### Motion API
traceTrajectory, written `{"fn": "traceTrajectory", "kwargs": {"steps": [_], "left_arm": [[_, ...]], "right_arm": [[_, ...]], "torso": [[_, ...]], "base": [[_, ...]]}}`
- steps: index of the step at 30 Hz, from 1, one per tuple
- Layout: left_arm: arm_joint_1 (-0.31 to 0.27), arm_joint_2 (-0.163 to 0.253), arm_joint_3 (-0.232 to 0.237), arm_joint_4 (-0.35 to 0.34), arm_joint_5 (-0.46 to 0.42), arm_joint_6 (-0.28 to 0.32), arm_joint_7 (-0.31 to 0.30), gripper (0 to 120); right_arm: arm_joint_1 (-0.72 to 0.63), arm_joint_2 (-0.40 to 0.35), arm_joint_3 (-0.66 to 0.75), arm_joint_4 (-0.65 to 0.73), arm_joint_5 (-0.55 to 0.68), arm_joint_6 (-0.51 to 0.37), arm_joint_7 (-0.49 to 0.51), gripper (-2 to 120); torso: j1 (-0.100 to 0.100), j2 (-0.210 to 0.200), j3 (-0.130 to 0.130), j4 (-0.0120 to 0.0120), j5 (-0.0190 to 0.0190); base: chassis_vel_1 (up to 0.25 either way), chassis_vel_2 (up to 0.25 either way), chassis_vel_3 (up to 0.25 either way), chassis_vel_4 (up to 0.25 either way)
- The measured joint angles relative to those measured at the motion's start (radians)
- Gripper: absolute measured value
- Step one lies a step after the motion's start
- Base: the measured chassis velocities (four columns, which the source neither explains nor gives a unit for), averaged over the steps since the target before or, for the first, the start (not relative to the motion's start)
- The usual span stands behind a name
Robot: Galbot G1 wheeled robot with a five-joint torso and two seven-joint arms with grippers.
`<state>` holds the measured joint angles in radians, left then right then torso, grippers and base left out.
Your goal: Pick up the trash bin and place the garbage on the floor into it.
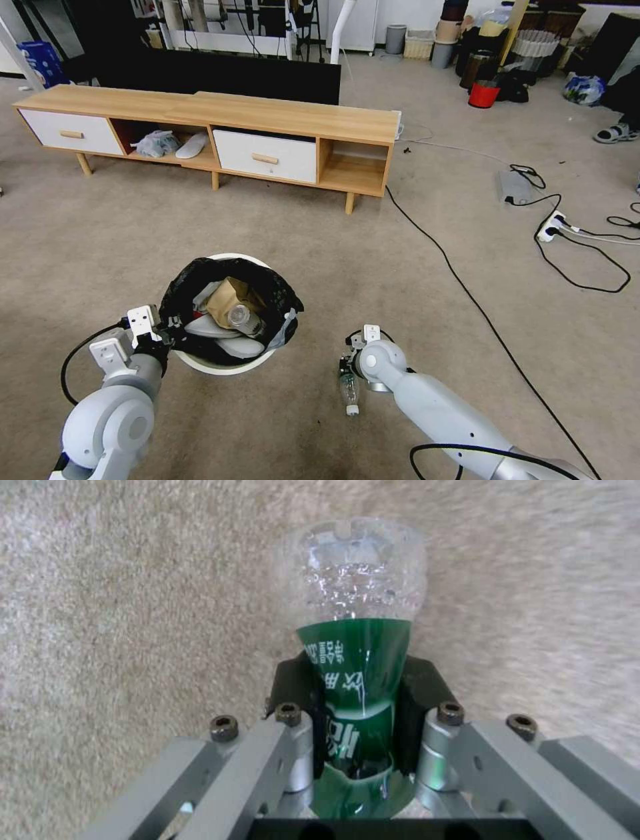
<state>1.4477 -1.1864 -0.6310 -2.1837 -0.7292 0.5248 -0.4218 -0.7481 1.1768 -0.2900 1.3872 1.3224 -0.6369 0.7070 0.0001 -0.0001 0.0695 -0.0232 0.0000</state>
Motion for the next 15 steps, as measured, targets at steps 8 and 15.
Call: {"fn": "traceTrajectory", "kwargs": {"steps": [8, 15], "left_arm": [[-0.002, 0.01, 0.02, 0.005, 0.003, 0.002, -0.001, 0], [0.002, 0.031, 0.034, 0.008, -0.001, 0.01, -0.002, 0]], "right_arm": [[-0.047, -0.121, 0.025, 0.205, 0.055, 0.007, 0.084, 17], [-0.089, -0.206, 0.093, 0.415, 0.068, 0.026, 0.136, 17]], "torso": [[0.0, 0.0, 0.0, 0.0, -0.0004], [0.0, 0.0, 0.0, 0.0001, -0.0004]], "base": [[0.0, 0.0, 0.0, 0.0], [0.0, 0.0, 0.0, 0.0]]}}
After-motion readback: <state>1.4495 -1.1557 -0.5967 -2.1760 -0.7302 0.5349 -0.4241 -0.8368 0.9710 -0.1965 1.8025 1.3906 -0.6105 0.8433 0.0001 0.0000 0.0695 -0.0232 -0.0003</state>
